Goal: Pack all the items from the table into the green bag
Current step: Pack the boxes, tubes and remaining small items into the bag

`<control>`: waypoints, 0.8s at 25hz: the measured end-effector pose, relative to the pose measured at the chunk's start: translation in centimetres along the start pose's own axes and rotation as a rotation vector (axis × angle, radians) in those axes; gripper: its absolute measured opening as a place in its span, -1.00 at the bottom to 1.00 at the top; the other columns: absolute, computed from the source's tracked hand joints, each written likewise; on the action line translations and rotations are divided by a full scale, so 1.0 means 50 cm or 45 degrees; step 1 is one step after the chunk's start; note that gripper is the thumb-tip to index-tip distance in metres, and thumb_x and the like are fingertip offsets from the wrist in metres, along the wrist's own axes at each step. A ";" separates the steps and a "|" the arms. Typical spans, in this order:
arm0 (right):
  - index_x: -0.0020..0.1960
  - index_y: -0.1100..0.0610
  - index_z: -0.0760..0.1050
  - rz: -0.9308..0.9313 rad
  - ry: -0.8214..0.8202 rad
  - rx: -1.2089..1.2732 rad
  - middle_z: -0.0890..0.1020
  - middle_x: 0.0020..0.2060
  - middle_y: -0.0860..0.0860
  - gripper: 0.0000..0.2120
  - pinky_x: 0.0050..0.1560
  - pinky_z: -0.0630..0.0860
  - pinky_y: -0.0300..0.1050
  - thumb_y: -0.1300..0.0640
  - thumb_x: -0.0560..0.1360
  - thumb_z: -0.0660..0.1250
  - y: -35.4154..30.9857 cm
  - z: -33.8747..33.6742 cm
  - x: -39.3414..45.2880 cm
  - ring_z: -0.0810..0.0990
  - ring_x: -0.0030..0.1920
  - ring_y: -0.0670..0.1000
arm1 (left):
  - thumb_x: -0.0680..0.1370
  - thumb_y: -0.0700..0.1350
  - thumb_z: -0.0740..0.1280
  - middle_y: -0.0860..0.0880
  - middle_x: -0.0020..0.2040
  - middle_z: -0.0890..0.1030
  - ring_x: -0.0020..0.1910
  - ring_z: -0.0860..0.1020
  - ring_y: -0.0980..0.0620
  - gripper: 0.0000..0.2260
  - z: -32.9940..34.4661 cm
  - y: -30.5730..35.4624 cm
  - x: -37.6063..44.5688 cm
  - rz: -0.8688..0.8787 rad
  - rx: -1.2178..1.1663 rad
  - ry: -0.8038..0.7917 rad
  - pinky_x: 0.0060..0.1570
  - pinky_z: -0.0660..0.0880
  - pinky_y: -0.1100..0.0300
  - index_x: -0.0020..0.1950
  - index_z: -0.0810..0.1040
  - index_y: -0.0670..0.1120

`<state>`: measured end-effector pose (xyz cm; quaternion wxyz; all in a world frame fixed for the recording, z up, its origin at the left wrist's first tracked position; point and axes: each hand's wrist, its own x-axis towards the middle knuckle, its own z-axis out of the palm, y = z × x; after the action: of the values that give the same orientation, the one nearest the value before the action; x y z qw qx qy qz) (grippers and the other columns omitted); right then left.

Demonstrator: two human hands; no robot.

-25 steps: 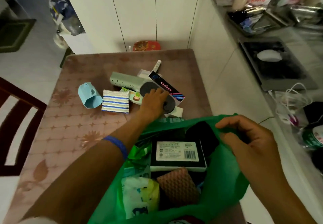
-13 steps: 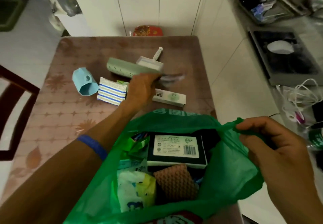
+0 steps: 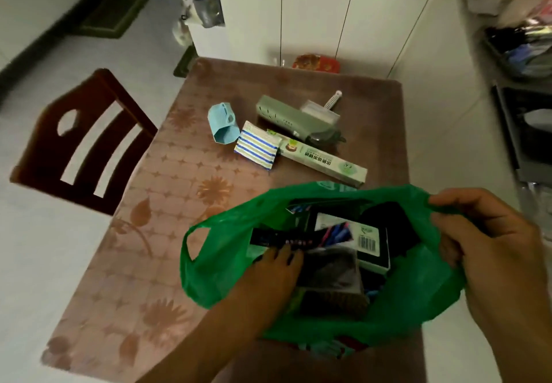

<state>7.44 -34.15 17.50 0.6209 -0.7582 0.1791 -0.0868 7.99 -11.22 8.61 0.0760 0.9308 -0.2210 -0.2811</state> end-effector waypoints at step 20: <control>0.21 -0.18 0.49 -0.002 0.182 -0.271 0.62 -0.32 0.03 -0.58 -0.40 0.56 -0.23 -0.07 0.34 0.30 0.060 0.070 0.040 0.56 -0.41 -0.05 | 0.41 -0.34 0.36 -0.20 0.26 0.47 0.14 0.43 -0.29 -0.57 -0.042 -0.360 0.535 -0.072 0.117 0.586 -0.06 0.48 -0.16 0.27 0.45 -0.14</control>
<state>10.01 -32.22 13.64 0.5224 -0.8120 0.2303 -0.1215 35.70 -7.30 -7.54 0.0739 0.9786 -0.1844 -0.0531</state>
